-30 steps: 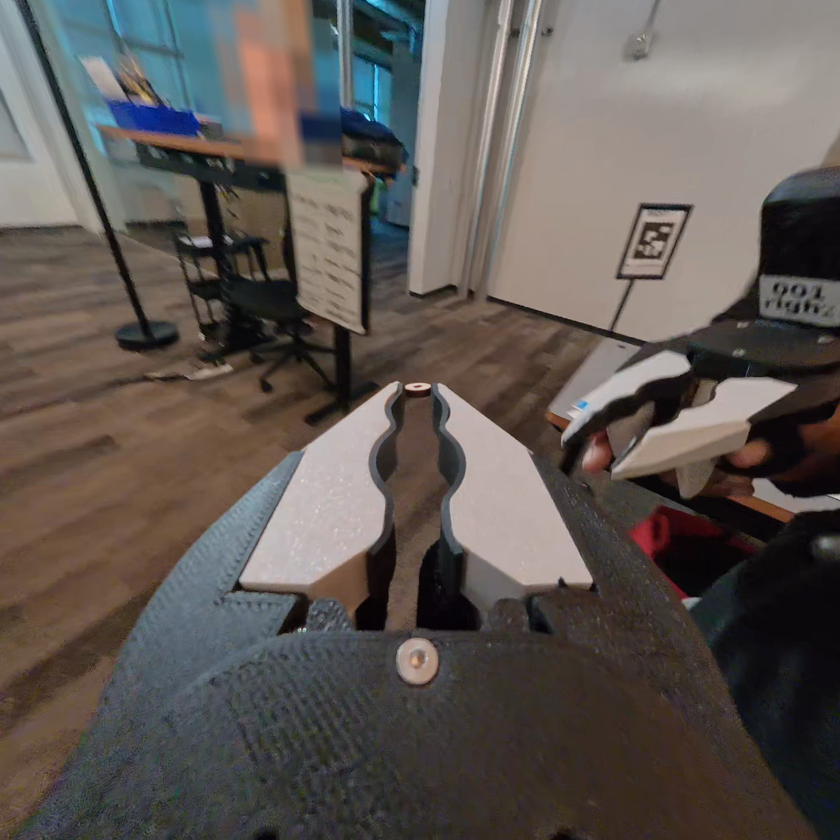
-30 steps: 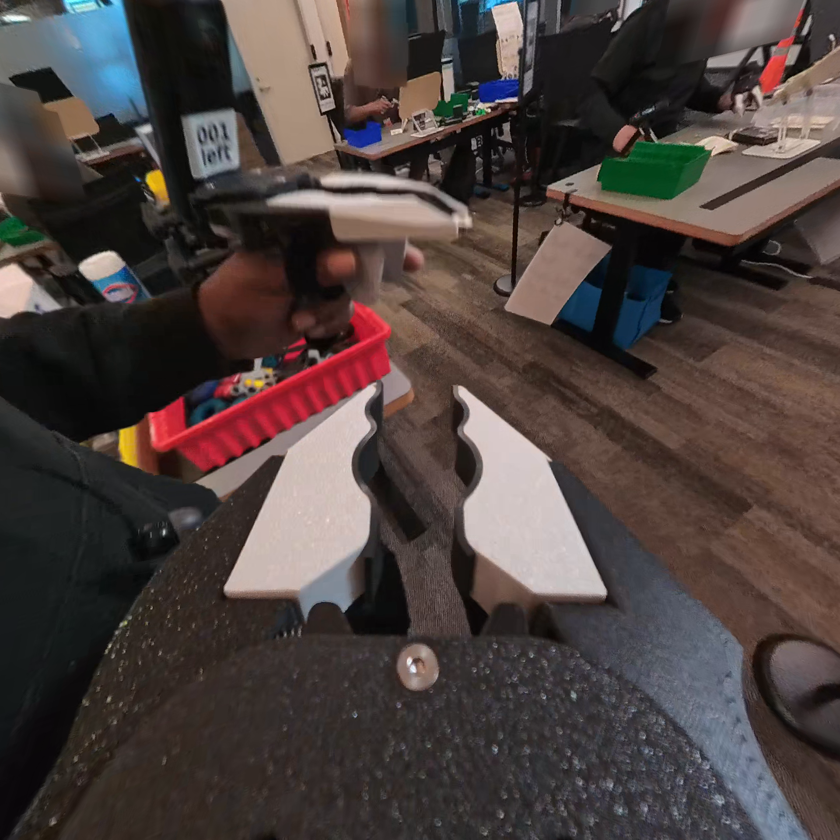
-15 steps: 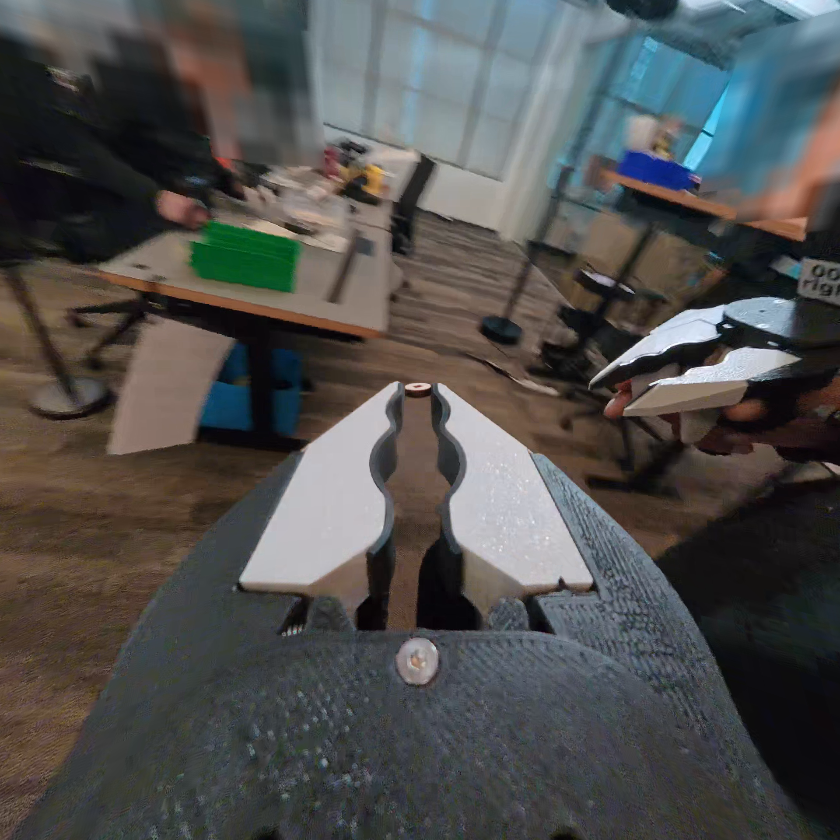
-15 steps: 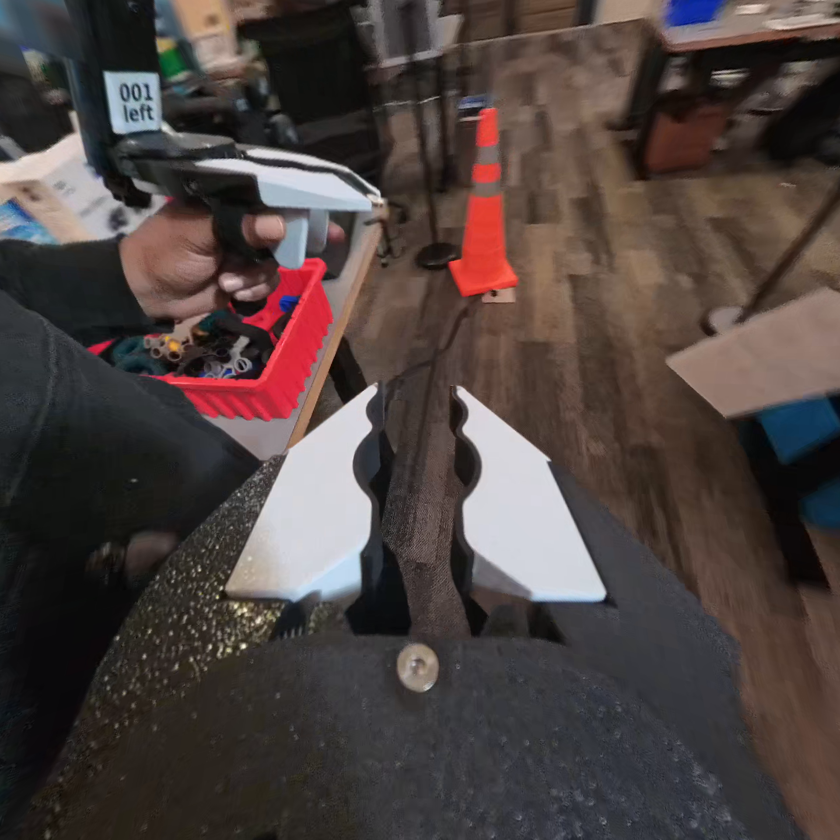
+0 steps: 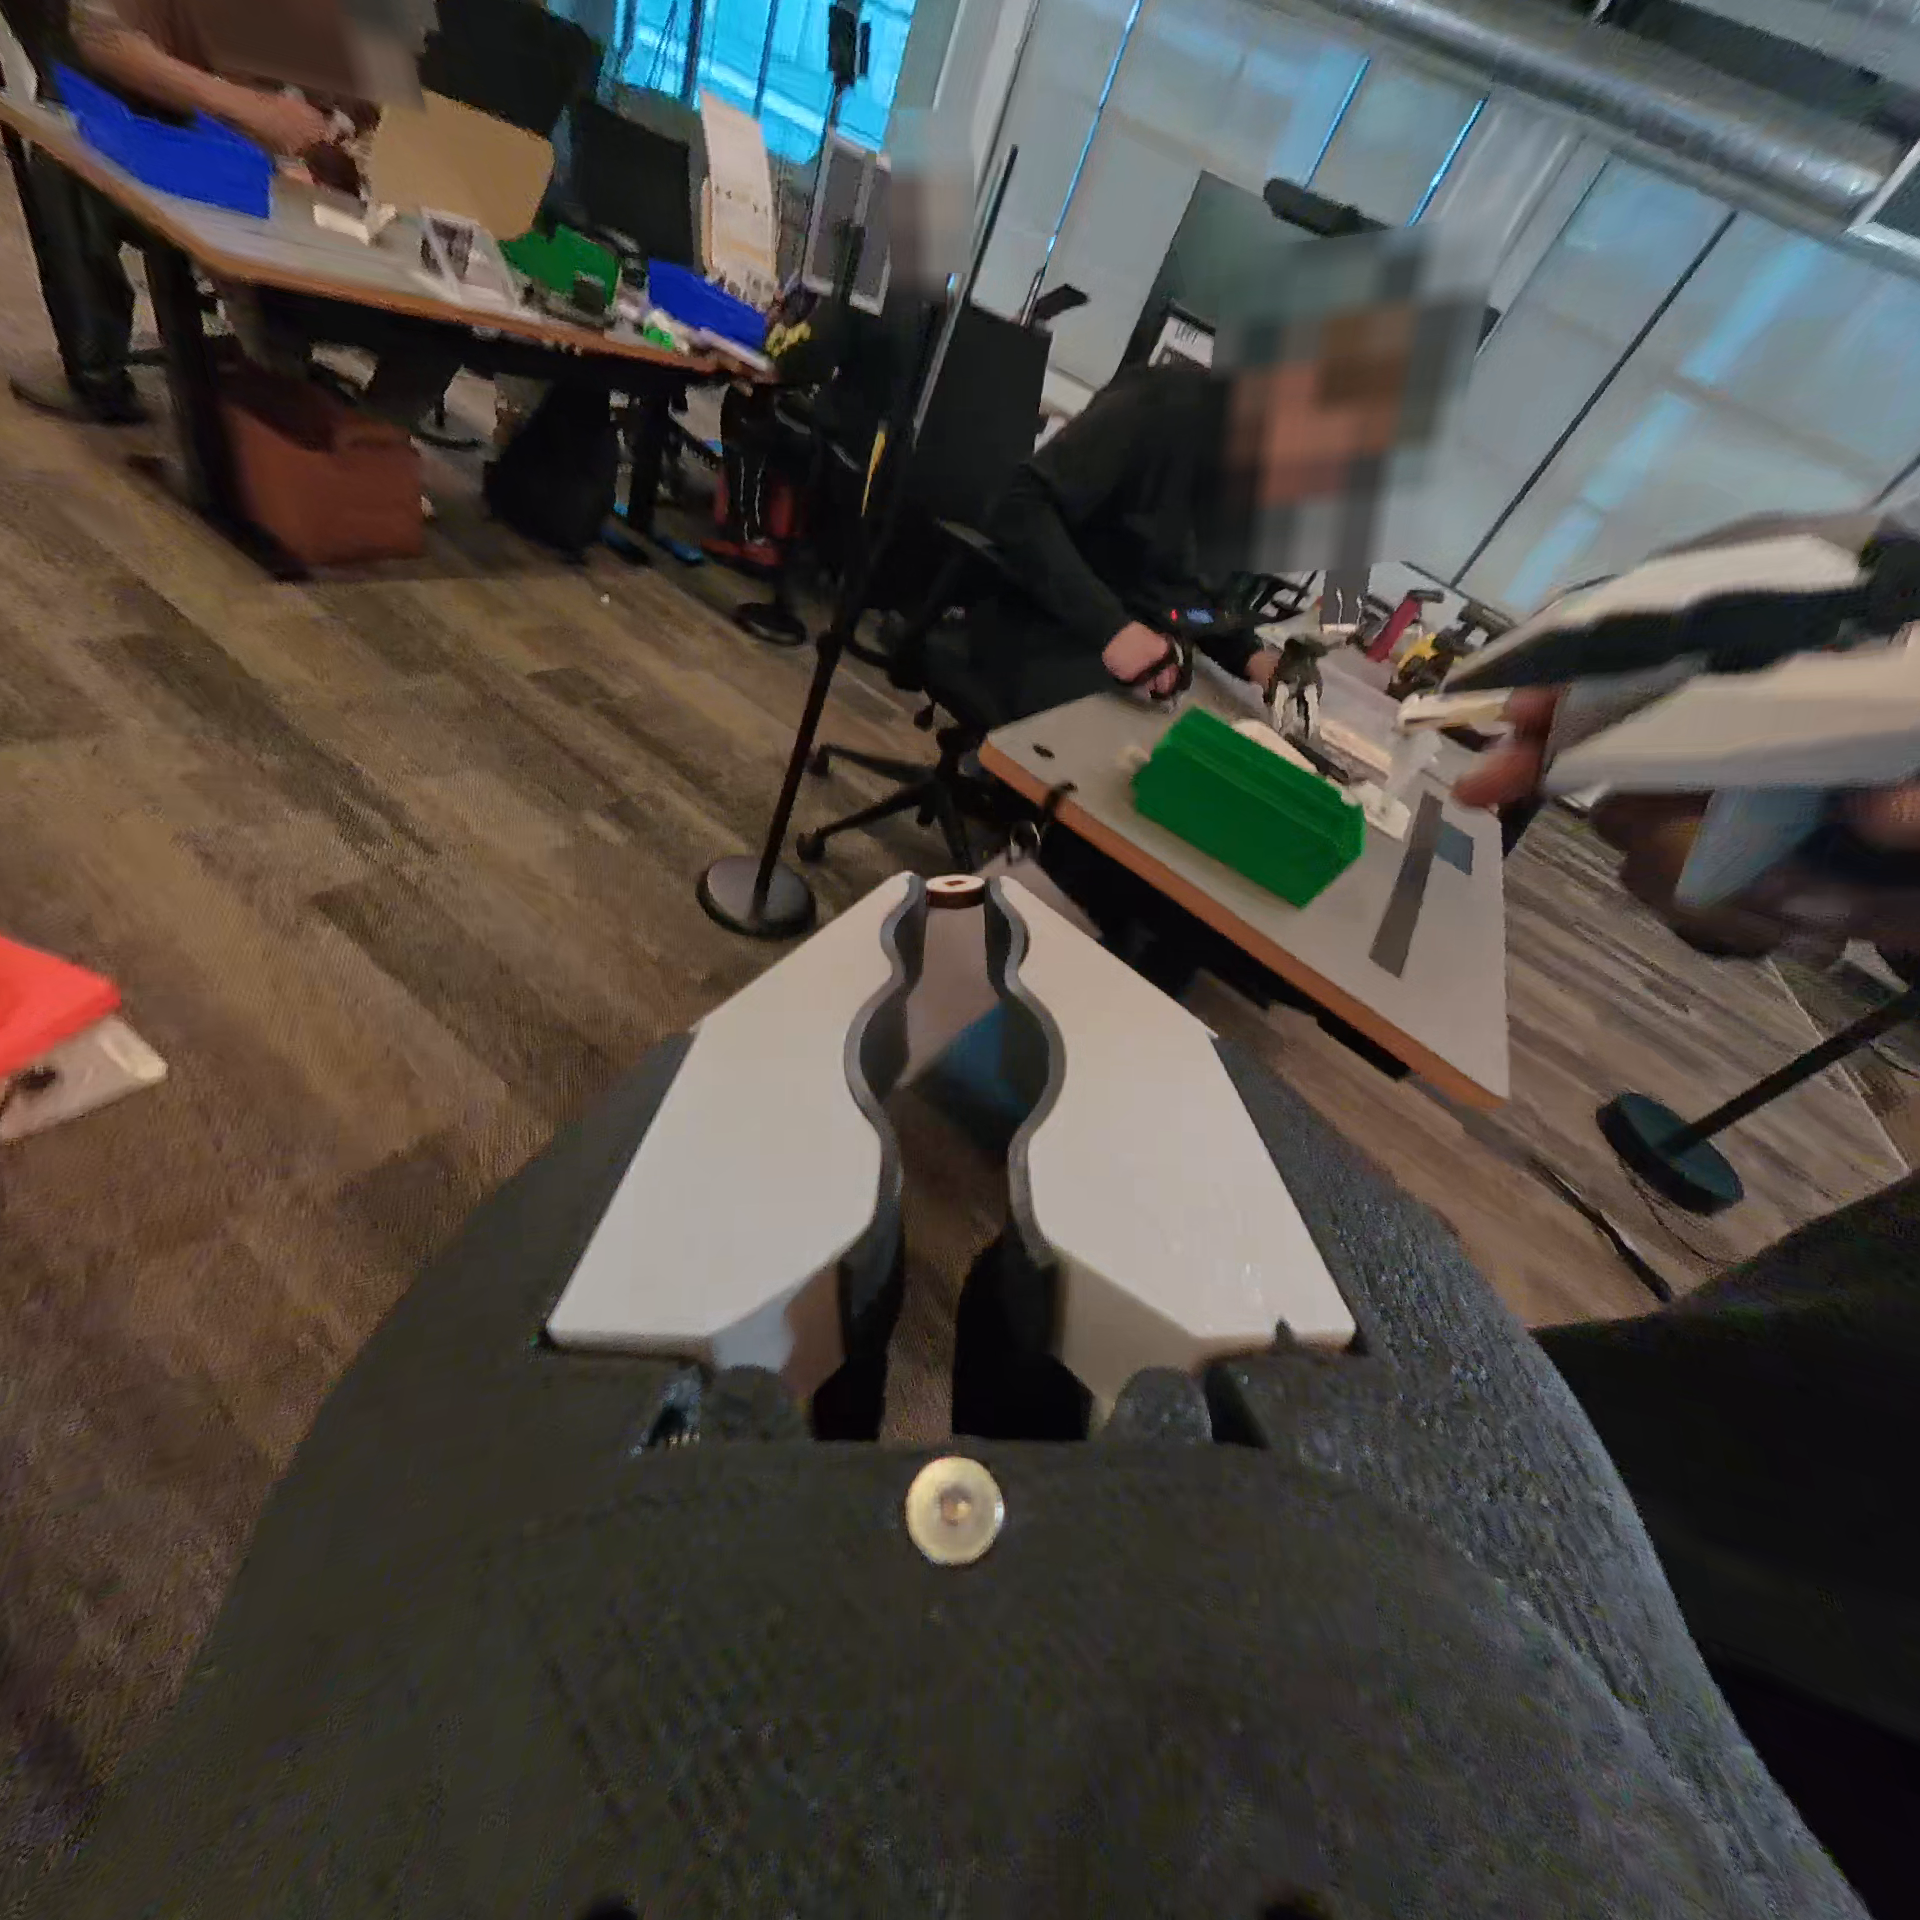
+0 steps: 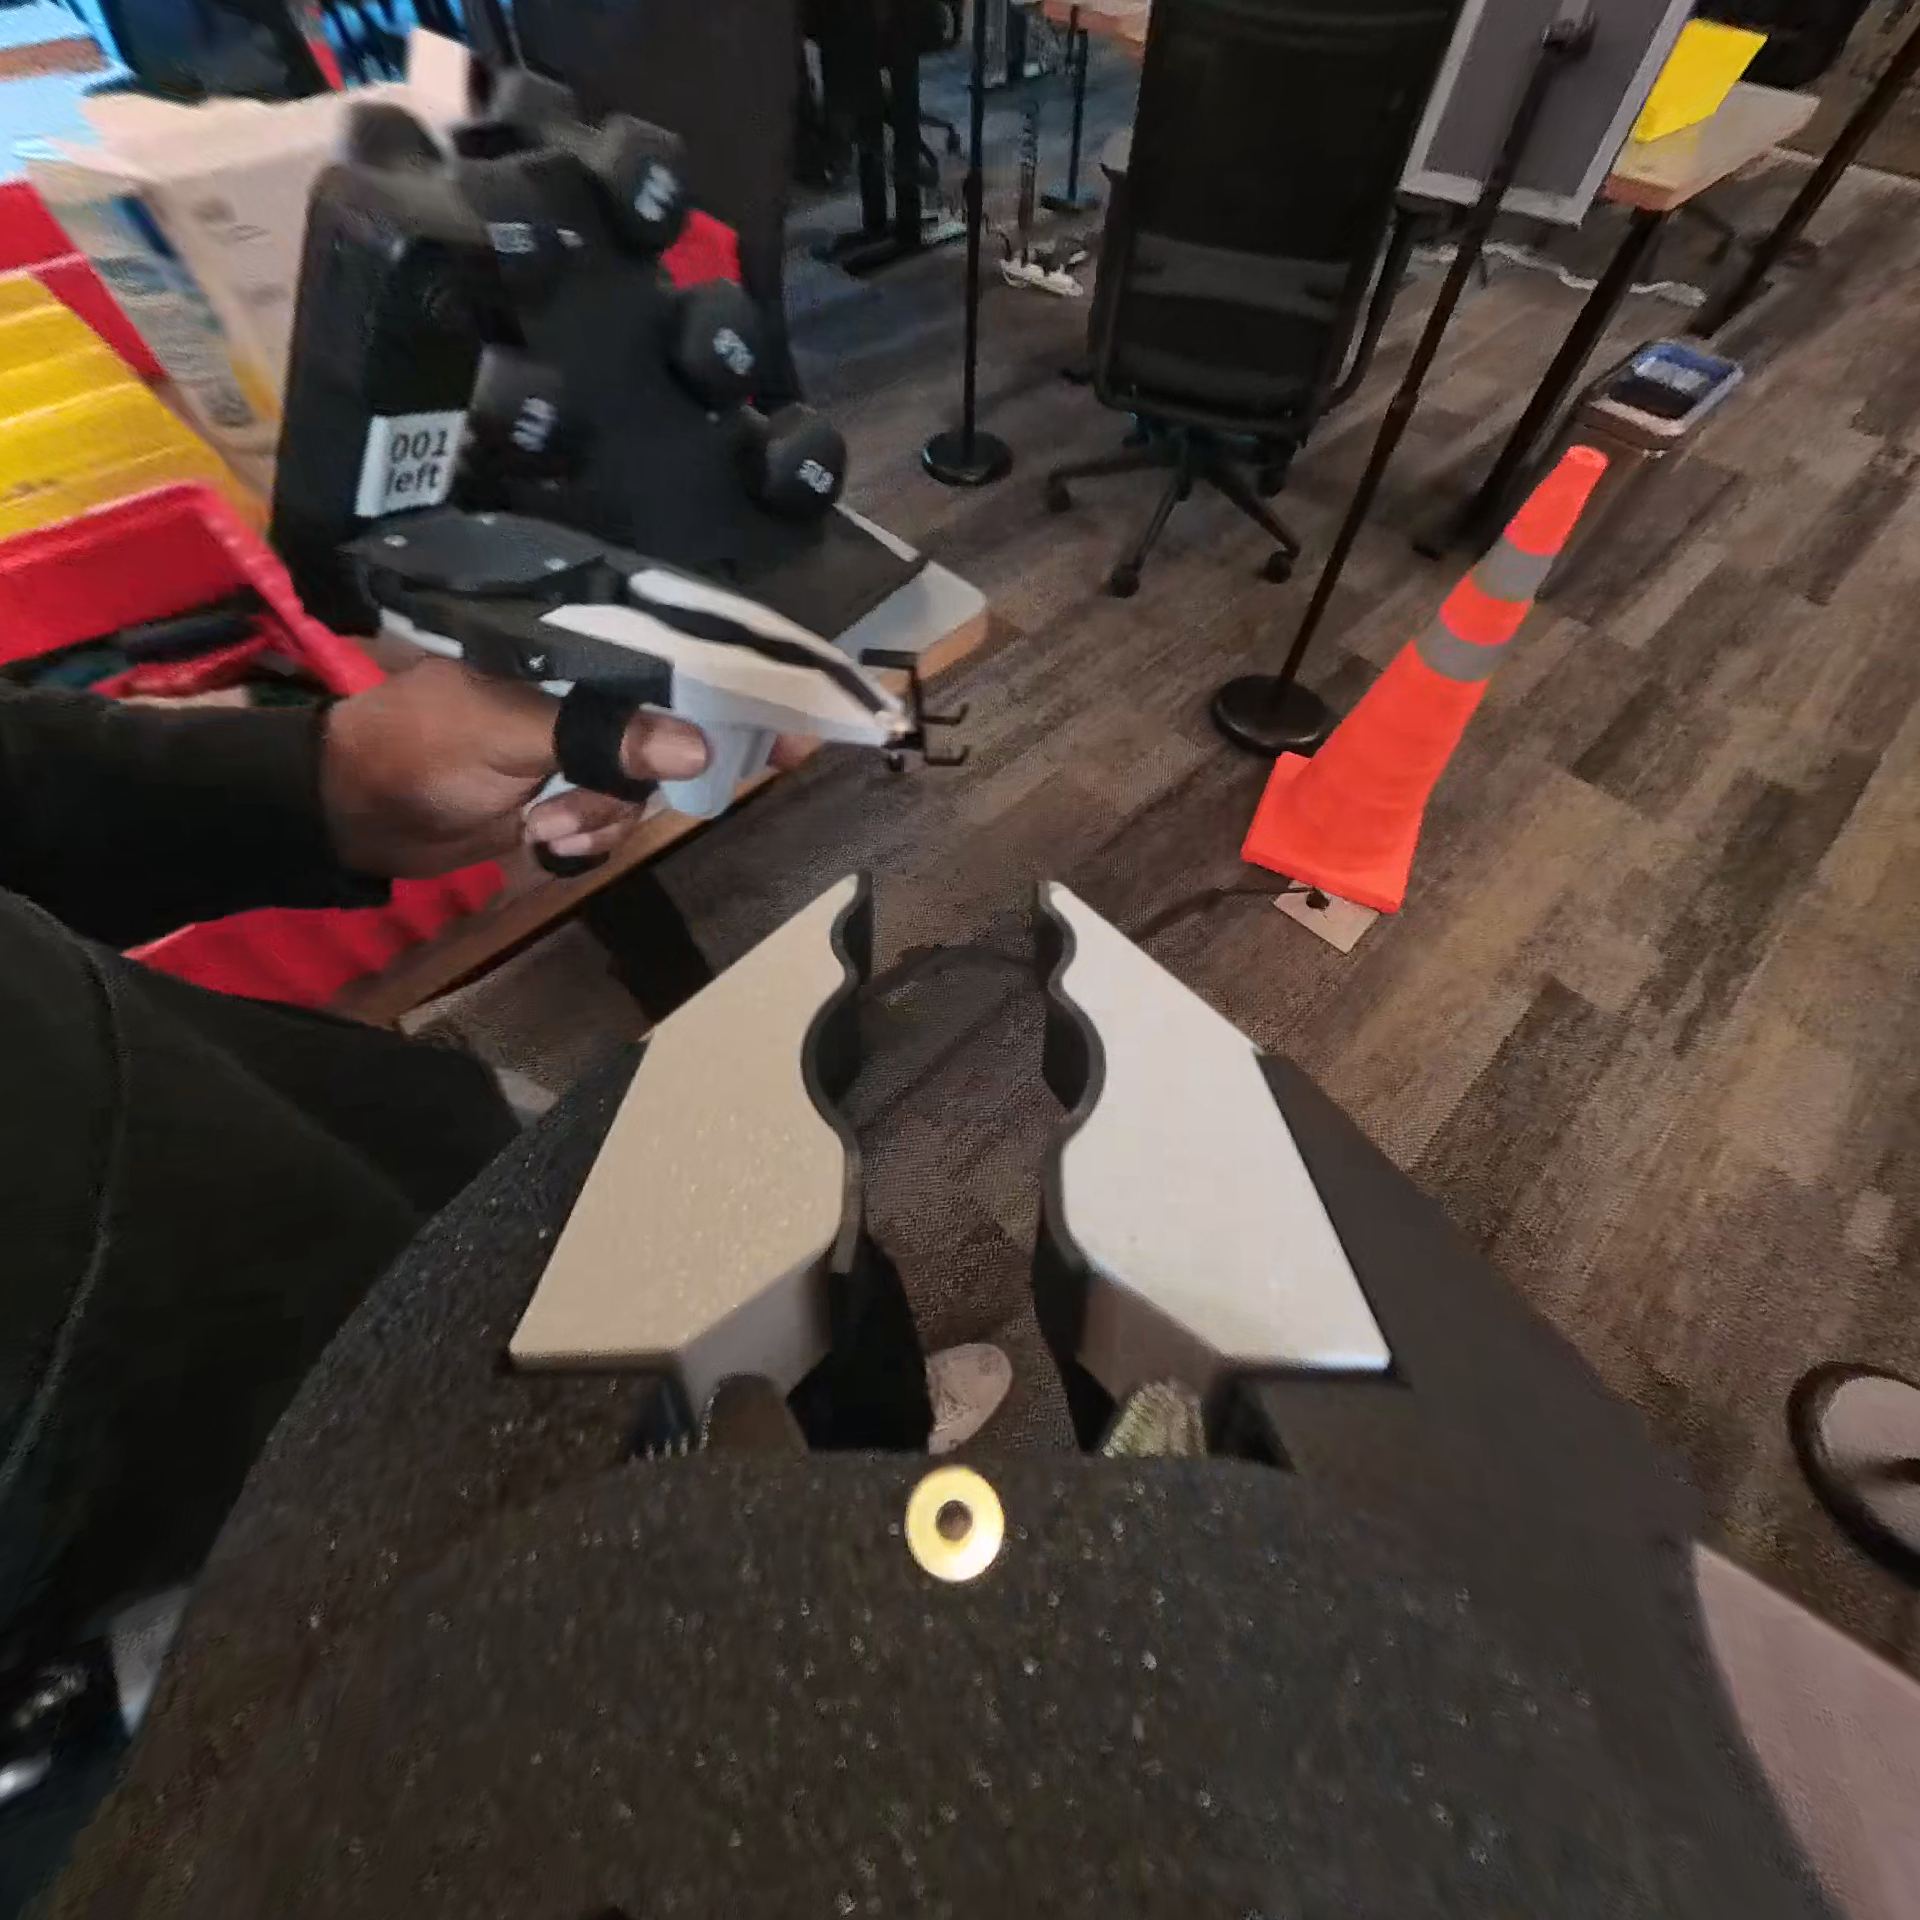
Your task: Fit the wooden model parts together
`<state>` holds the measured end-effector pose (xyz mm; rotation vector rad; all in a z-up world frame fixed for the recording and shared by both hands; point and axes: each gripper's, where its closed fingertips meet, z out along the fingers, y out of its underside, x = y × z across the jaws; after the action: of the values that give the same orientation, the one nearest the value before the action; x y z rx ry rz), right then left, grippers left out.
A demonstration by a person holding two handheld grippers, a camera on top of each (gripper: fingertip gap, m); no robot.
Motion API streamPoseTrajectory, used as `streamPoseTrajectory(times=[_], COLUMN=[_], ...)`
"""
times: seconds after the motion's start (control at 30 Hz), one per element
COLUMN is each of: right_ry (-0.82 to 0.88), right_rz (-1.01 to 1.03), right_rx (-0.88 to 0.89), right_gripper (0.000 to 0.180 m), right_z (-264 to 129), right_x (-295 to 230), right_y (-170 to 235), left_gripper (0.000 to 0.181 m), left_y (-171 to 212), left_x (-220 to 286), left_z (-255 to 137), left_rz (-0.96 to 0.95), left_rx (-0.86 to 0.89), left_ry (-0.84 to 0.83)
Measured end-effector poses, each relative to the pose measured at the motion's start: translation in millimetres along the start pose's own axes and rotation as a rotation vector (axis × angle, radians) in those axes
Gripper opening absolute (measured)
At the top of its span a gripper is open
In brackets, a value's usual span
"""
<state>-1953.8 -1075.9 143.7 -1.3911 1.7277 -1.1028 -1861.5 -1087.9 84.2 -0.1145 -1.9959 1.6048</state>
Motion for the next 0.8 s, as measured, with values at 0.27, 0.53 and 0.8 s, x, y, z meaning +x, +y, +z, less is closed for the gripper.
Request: streamPoseTrajectory(times=[0.27, 0.53, 0.8], right_ry=[-0.252, -0.654, -1.093], right_rz=[-0.025, -0.099, -0.304], right_rx=[-0.003, -0.047, -0.102], right_gripper=[0.029, 0.03, 0.029], right_z=[151, 357, 551], right_x=[135, 224, 265], right_y=[-82, -128, -237], left_gripper=[0.009, 0.01, 0.009], left_y=[-206, -175, -204], left_x=[-162, -365, -462], left_z=[84, 22, -57], left_rz=[0.17, -0.012, -0.157], left_rx=[0.222, 0.167, 0.28], left_ry=[-0.152, -0.735, -1.29])
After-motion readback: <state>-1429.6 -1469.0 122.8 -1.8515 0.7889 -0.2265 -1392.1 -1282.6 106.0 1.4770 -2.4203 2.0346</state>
